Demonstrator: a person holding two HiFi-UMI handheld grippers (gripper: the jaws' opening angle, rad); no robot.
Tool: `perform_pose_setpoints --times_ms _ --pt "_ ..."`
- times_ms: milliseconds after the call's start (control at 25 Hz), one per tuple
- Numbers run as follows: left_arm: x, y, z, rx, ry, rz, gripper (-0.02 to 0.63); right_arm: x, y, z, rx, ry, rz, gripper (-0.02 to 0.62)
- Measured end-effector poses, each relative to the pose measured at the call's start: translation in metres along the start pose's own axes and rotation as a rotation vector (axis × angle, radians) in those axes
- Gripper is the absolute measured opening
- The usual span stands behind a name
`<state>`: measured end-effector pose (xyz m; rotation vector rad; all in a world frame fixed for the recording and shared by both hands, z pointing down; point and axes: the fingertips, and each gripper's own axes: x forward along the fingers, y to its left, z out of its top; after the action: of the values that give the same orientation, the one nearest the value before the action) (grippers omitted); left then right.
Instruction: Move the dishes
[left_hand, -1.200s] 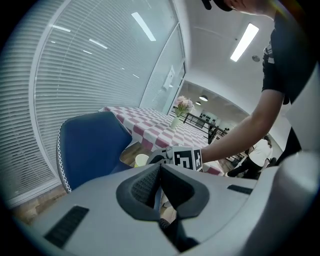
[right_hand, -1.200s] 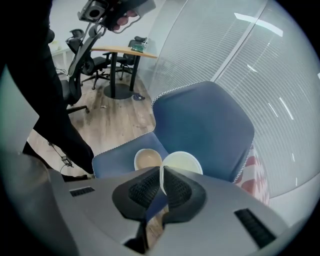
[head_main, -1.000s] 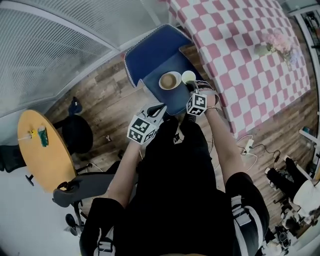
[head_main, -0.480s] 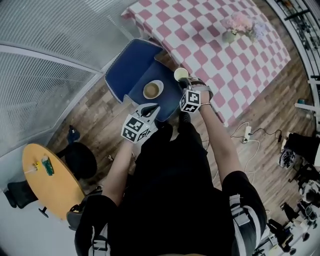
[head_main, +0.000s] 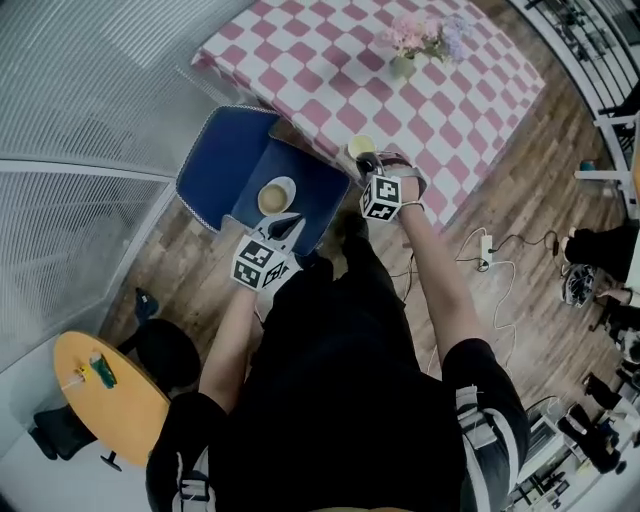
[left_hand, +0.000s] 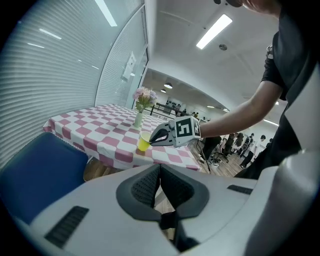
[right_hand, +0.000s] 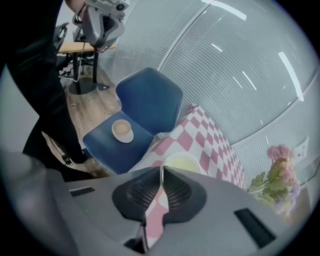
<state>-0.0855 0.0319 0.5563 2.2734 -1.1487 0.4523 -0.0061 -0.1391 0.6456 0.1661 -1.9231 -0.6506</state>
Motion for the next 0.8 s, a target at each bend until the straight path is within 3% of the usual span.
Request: perform_pose_setpoints --times_ms 800 --pt "0.122 -0.045 0.075 0.033 0.004 -0.034 0.023 -0.029 -0.073 -0.207 0.124 0.164 -0.006 0.034"
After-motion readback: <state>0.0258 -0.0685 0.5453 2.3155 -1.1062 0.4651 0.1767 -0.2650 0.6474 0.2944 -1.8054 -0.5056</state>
